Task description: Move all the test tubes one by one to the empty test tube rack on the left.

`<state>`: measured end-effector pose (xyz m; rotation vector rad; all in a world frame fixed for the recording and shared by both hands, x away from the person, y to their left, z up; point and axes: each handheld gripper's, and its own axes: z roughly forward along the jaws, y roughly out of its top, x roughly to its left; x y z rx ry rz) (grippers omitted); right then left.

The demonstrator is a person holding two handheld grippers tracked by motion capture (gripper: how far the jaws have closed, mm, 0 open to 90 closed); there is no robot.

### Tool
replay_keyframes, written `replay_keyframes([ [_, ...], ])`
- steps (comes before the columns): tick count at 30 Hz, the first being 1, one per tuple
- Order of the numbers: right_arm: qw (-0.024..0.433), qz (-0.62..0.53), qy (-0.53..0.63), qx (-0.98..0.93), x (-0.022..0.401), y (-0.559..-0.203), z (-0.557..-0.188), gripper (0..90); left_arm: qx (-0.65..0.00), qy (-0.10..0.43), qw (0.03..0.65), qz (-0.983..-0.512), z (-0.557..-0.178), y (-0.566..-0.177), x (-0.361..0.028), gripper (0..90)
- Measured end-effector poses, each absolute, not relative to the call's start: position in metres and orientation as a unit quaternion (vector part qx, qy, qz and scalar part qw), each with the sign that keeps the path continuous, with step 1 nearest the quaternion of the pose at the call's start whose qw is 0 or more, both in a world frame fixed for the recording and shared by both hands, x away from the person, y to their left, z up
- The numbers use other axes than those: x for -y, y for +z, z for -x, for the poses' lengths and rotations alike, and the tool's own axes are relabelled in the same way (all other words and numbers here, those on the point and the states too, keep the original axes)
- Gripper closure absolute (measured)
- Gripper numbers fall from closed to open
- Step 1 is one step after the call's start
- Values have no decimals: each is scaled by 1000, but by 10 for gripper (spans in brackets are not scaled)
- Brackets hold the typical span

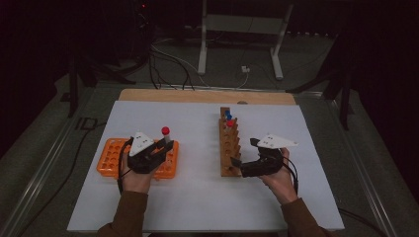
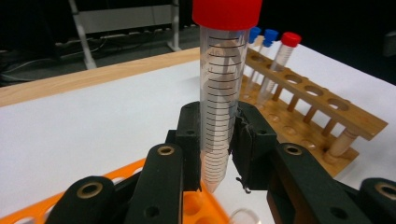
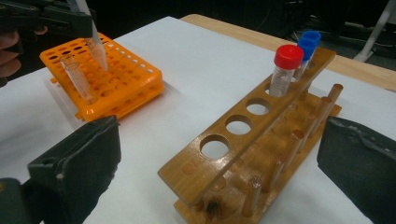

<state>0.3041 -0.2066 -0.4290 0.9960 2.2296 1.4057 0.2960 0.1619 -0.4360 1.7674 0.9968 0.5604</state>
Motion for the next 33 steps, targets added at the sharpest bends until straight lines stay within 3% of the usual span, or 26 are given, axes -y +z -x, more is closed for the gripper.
replay_keyframes([
  [20,161,-361,494,-775,219,-435,-301,1,-444,224,481,-722,-278,-450,-211,737],
  [33,161,-359,489,-779,215,-437,-300,1,-440,201,464,-742,-270,-467,-211,738],
])
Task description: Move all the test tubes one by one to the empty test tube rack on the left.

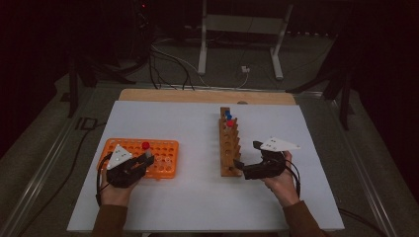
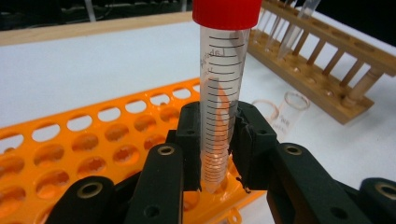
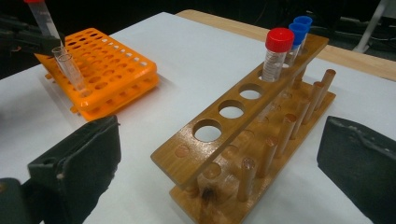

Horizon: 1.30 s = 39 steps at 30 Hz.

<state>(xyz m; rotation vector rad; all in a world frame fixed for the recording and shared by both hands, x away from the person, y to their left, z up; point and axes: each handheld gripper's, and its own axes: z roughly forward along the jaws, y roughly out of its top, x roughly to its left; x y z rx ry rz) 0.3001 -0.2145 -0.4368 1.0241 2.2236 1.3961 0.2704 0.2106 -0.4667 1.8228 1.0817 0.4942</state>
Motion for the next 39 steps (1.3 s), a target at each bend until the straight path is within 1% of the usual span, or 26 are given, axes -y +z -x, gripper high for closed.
replay_keyframes([
  [14,160,-356,487,-781,212,-438,-300,1,-426,195,411,-782,-271,-482,-201,738],
  [20,159,-353,486,-783,212,-439,-299,1,-423,191,400,-790,-272,-486,-200,737],
  [26,159,-350,485,-785,210,-439,-299,1,-422,188,401,-791,-272,-485,-201,724],
  [27,159,-350,485,-786,210,-440,-299,1,-423,188,400,-791,-271,-485,-201,713],
  [29,159,-350,485,-786,209,-439,-299,1,-424,187,404,-789,-270,-485,-203,649],
  [32,159,-349,486,-785,210,-439,-299,1,-424,187,416,-783,-268,-481,-206,599],
  [39,165,-351,487,-782,211,-435,-303,2,-415,196,461,-760,-260,-469,-215,515],
])
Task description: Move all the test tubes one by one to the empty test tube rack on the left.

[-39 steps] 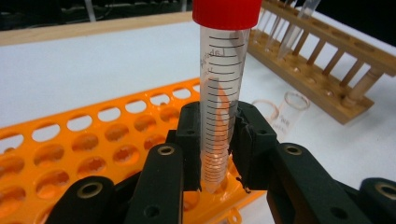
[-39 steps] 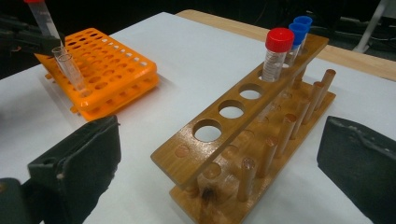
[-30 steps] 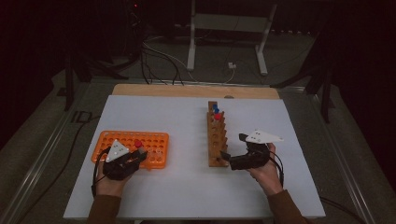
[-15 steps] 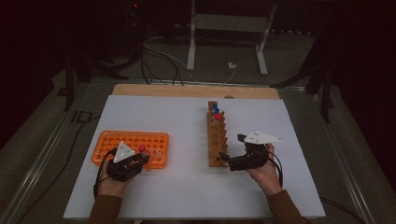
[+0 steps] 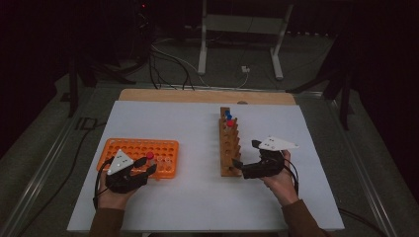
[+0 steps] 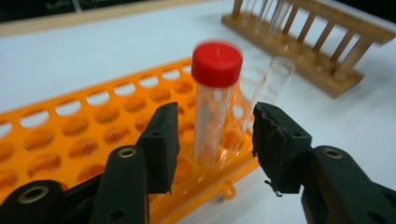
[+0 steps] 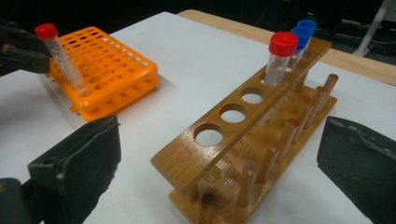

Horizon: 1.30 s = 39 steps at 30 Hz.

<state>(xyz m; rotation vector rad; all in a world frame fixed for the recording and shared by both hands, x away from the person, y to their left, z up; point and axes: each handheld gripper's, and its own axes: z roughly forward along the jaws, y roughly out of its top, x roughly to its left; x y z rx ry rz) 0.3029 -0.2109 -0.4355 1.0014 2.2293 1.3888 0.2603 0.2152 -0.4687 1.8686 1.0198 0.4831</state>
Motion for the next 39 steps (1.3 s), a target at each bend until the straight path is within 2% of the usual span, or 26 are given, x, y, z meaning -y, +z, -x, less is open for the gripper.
replay_keyframes([
  [6,173,-354,485,-781,209,-432,-311,2,-410,209,492,-739,-257,-457,-220,487],
  [9,179,-358,483,-779,207,-429,-318,2,-410,210,501,-732,-257,-455,-220,441],
  [14,186,-367,477,-777,203,-429,-333,3,-420,216,499,-727,-257,-456,-217,235],
  [18,185,-372,480,-772,199,-428,-342,55,-438,210,507,-712,-259,-459,-218,154],
  [21,190,-373,477,-773,194,-427,-350,81,-450,213,502,-707,-260,-462,-217,21],
  [23,193,-376,471,-774,191,-428,-356,104,-453,224,500,-704,-259,-462,-216,2],
  [26,191,-385,464,-775,187,-433,-367,183,-457,232,500,-698,-258,-461,-216,2],
  [28,189,-389,459,-776,185,-436,-373,269,-466,232,500,-693,-259,-461,-218,3],
  [31,197,-385,451,-781,180,-441,-380,468,-471,233,497,-691,-259,-462,-220,3],
  [34,205,-389,440,-783,176,-446,-388,627,-470,228,500,-690,-259,-463,-219,3],
  [37,205,-400,437,-779,175,-450,-393,721,-471,229,498,-691,-259,-464,-218,3],
  [39,204,-401,436,-779,173,-452,-395,746,-474,231,495,-691,-259,-464,-218,3],
])
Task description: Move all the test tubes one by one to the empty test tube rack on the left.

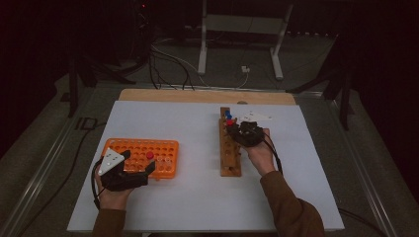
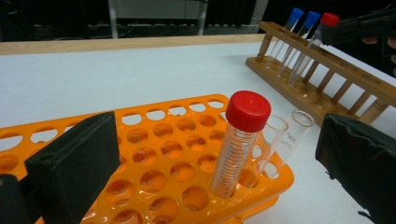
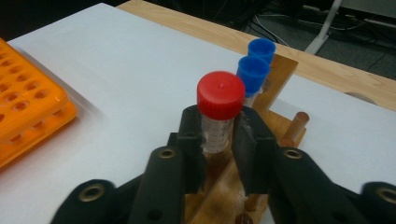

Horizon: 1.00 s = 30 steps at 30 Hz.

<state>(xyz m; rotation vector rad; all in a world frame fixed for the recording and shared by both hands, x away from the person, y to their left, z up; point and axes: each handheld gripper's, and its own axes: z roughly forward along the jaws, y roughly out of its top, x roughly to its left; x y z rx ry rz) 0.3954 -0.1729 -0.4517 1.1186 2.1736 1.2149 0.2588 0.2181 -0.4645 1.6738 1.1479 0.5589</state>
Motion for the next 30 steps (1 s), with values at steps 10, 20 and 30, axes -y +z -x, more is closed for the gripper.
replay_keyframes([
  [10,213,-406,420,-783,160,-452,-403,730,-476,231,491,-692,-259,-466,-218,3],
  [20,214,-406,426,-780,160,-451,-401,752,-478,230,491,-691,-259,-468,-219,3],
  [30,220,-400,451,-767,170,-432,-394,753,-478,229,489,-693,-260,-470,-218,3],
])
